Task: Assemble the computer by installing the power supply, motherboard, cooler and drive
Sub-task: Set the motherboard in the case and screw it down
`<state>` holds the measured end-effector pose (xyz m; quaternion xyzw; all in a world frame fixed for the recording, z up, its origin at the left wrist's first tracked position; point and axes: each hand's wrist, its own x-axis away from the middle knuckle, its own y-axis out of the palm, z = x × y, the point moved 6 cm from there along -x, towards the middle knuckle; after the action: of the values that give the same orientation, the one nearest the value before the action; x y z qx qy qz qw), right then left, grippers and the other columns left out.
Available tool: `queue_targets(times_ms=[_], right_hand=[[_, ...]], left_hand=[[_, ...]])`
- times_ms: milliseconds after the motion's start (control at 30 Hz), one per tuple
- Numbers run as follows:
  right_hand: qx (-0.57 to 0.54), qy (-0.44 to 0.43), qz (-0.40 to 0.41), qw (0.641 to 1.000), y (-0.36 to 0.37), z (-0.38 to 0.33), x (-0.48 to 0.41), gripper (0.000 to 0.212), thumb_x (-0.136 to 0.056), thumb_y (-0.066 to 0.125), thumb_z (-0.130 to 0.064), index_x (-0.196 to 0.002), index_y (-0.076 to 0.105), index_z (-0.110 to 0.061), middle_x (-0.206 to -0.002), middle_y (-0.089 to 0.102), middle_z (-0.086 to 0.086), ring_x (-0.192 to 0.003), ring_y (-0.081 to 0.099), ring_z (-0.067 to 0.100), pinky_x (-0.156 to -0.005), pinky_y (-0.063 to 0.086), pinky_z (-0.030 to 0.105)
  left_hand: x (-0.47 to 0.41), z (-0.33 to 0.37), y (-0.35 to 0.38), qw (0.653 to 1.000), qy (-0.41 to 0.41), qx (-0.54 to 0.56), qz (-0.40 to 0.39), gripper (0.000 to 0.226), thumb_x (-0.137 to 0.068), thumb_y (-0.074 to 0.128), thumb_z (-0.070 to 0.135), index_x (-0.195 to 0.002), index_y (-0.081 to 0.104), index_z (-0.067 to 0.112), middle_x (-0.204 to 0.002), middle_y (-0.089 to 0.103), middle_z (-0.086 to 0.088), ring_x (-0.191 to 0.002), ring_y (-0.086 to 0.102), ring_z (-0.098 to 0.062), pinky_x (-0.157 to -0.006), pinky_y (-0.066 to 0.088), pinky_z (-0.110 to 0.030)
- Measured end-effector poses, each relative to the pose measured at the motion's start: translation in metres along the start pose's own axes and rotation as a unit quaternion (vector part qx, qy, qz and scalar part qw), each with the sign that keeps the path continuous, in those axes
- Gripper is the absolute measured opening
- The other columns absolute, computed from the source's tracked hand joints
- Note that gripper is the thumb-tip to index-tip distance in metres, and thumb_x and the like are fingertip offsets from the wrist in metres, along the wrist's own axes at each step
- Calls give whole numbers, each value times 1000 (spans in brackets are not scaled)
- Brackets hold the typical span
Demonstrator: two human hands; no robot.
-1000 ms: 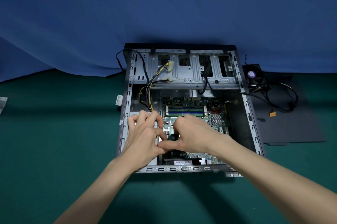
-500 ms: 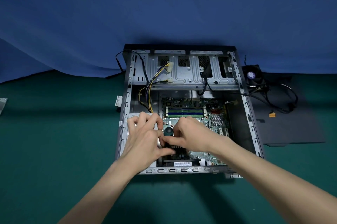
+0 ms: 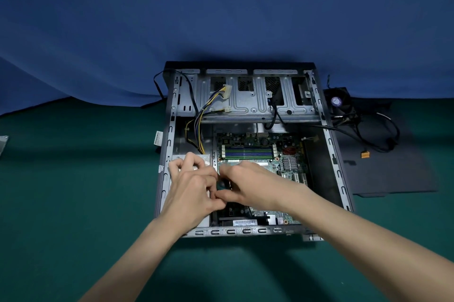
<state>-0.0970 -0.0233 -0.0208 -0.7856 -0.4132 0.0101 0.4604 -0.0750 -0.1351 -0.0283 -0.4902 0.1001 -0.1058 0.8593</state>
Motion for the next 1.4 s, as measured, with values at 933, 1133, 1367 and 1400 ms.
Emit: queue_targets(times_ms=[933,1133,1367,1400], right_hand=[[35,58,3,998,0,1,1,40,-83,61,-43,-60,41,-17,-59,44,0,-57,47,22,-52,30,30],[63,80,4,995,1,-9,-4,42,-87,54,-42,-59,36,-18,-59,40,-1,-60,42,23,-56,28,31],[58,60,31,996,0,-13,0,44,-89,53,-39,-58,34,-15,-56,36,-1,-61,39,27,-59,29,31],[70,73,37,994,1,-11,-1,44,-91,49,-43,-60,35,-15,-57,35,-1,-63,39,27,-61,29,33]], left_hand=[[-2,6,1,996,27,-53,-67,24,-55,78,46,-67,68,28,-80,51,23,-92,35,-11,-77,14,-33],[-3,7,1,996,21,-62,-68,29,-62,69,53,-63,64,25,-77,51,19,-92,36,-12,-78,17,-34],[-2,10,-4,999,17,-20,-30,34,-59,72,61,-77,60,34,-77,50,21,-89,36,-11,-77,18,-35],[-2,8,-5,1000,8,-7,-27,36,-59,71,57,-85,58,35,-76,50,22,-90,37,-11,-77,19,-35]])
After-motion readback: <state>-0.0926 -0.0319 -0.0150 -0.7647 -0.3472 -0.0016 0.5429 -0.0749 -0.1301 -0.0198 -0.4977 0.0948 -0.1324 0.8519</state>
